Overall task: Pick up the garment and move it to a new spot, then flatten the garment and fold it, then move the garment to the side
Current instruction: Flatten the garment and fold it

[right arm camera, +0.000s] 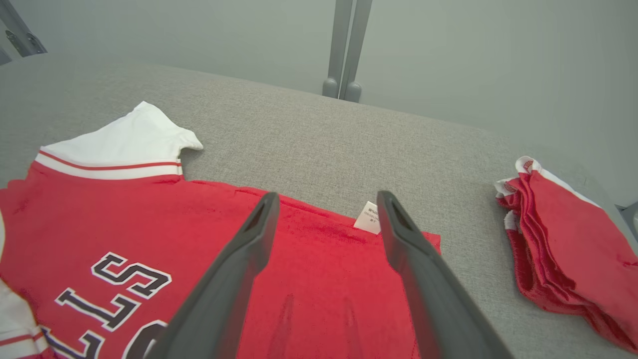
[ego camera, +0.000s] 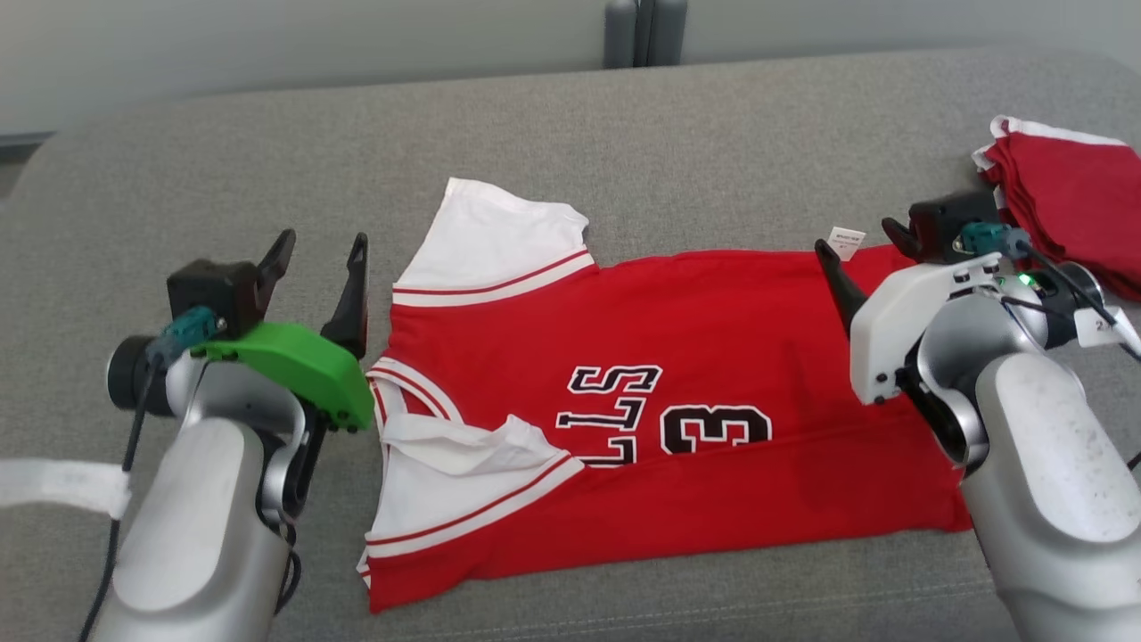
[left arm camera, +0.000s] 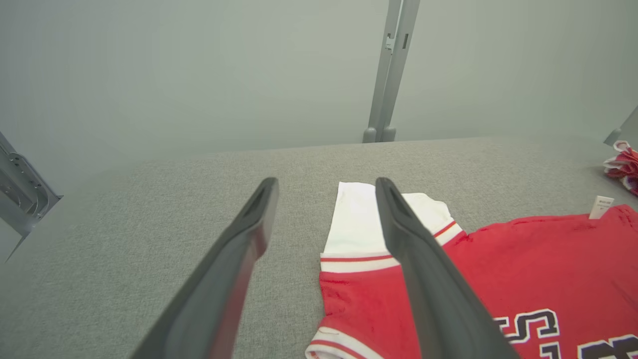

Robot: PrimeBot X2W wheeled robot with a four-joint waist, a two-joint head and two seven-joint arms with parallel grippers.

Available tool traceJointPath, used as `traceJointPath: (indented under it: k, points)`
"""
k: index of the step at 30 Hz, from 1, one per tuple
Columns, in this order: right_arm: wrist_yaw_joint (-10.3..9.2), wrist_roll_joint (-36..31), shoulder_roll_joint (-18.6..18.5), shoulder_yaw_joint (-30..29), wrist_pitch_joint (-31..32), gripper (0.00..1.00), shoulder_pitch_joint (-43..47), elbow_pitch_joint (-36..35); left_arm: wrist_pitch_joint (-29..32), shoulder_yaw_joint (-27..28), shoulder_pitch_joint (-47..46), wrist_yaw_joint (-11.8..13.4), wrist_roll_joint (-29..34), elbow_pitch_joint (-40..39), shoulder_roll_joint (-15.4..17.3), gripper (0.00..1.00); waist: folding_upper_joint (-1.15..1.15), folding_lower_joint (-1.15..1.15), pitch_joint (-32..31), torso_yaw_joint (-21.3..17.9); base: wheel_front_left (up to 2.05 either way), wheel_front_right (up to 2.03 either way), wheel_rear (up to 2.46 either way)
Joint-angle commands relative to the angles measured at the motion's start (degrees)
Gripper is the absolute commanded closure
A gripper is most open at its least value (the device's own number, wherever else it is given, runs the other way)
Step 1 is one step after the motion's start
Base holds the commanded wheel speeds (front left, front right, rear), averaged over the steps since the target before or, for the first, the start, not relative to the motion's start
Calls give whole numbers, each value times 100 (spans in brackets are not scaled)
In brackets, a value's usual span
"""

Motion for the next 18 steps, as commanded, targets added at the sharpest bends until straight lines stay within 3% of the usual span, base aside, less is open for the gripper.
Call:
traceJointPath:
  k: [1, 7, 18]
  points:
    - [-7, 70, -166, 134, 356, 0, -288, 22, 131, -6, -392, -36, 28, 228, 40, 0, 0, 0, 785, -374, 0, 0, 0]
    - [-8, 244, -514, 246, 1155, 0, -992, -40, 693, -149, -1555, -152, 143, 995, 135, 0, 0, 0, 1411, -635, 0, 0, 0]
    - [-8, 324, -818, 275, 1411, 0, -1632, -123, 1577, -478, -3072, -285, 463, 1938, 361, 0, 0, 0, 2123, -992, 0, 0, 0]
